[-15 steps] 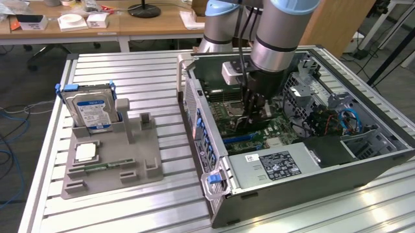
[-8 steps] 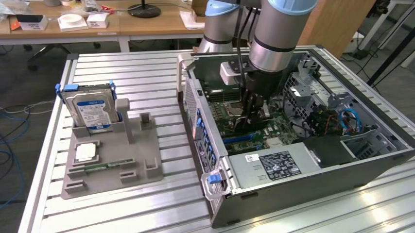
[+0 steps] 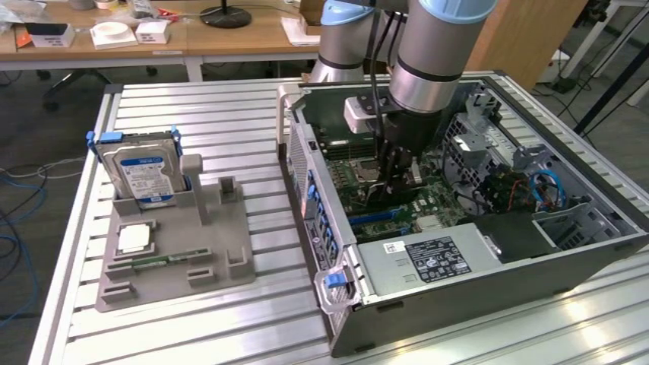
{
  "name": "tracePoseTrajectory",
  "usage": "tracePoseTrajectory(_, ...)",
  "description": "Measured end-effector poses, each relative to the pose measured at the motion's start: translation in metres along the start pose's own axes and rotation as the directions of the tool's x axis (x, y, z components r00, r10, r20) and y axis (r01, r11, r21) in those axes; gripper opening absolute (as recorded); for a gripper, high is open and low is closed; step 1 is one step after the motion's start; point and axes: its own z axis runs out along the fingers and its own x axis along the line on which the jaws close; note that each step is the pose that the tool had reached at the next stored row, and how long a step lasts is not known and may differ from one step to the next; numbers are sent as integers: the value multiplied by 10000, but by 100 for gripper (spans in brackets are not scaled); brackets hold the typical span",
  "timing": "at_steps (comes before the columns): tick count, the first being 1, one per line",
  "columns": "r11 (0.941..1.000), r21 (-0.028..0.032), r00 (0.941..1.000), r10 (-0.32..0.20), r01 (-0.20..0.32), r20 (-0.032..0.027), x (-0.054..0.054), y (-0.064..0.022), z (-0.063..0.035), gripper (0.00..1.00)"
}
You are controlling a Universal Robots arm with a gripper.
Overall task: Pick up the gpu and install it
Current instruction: 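Insert the gpu into the slot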
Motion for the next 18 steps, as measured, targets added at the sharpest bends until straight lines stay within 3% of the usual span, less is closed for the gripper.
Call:
tracePoseTrajectory(6, 10000, -13, 10000, 0, 0, 1, 0, -1, -66, 26)
tracePoseTrajectory(12, 10000, -11, 10000, 78, -78, 4, 1, 8, -31, 26)
tracePoseTrajectory(18, 9988, -6, 9988, 495, -495, 6, 1, 14, 17, 26)
